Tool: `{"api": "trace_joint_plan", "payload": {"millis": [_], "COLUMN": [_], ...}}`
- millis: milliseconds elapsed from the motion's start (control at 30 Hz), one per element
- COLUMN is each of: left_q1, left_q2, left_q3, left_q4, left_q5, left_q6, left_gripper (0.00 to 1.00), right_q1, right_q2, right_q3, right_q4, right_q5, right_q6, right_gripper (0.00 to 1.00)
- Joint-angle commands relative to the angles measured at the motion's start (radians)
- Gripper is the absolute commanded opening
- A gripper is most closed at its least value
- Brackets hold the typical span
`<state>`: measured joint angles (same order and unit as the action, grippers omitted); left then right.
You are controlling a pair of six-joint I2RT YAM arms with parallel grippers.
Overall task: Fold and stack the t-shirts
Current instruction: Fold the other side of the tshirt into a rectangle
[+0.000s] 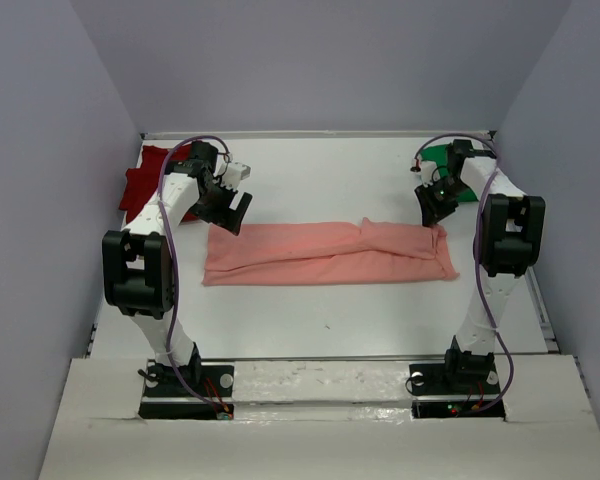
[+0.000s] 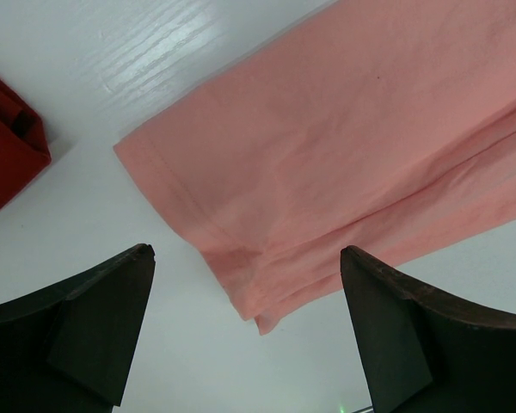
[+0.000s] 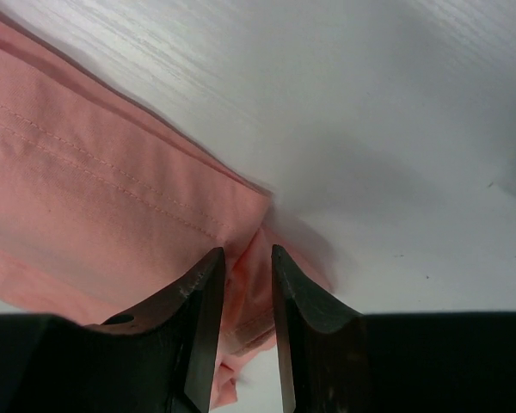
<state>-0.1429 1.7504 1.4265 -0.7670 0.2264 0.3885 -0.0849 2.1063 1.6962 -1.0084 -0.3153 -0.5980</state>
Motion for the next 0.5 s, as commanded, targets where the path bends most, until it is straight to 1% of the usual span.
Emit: {"api": "trace_joint_plan", "payload": {"millis": [0, 33, 133, 167, 200, 233, 267, 467], "left_q1": [-0.003, -0.003, -0.003, -0.003, -0.003, -0.001, -0.003, -0.001], "left_q2": [-0.034, -0.034, -0.035, -0.035, -0.035, -0.035, -0.035, -0.038], "left_q3": [0.006, 0.008, 0.008, 0.006, 0.006, 0.002, 0.000, -0.005], "left_q4": [-0.017, -0.018, -0.018, -0.018, -0.017, -0.017, -0.015, -0.012], "left_q5": [-0.002, -0.002, -0.001, -0.001, -0.001, -0.001, 0.001, -0.004], "left_q6": [0.012, 0.012, 0.012, 0.010, 0.010, 0.012, 0.010, 0.009], "left_gripper": [0.99, 0.99, 0.99, 0.99, 0.99, 0.99, 0.99, 0.99], "right_q1": [-0.006, -0.006, -0.006, -0.006, -0.006, -0.006, -0.006, -0.006], "right_q2": [-0.034, -0.034, -0.034, -0.032, -0.029, -0.026, -0.023, -0.020], "right_q3": [-0.009, -0.007, 0.003, 0.013, 0.013, 0.022, 0.025, 0.063], "right_q4": [0.022, 0.021, 0.019, 0.017, 0.016, 0.014, 0.013, 0.004], "right_q5": [-0.025, -0.028, -0.042, -0.050, -0.051, -0.054, -0.062, -0.056], "right_q6": [0.006, 0.007, 0.010, 0.012, 0.012, 0.015, 0.015, 0.020], "right_gripper": [0.34, 0.33, 0.24, 0.17, 0.13, 0.04, 0.00, 0.00]}}
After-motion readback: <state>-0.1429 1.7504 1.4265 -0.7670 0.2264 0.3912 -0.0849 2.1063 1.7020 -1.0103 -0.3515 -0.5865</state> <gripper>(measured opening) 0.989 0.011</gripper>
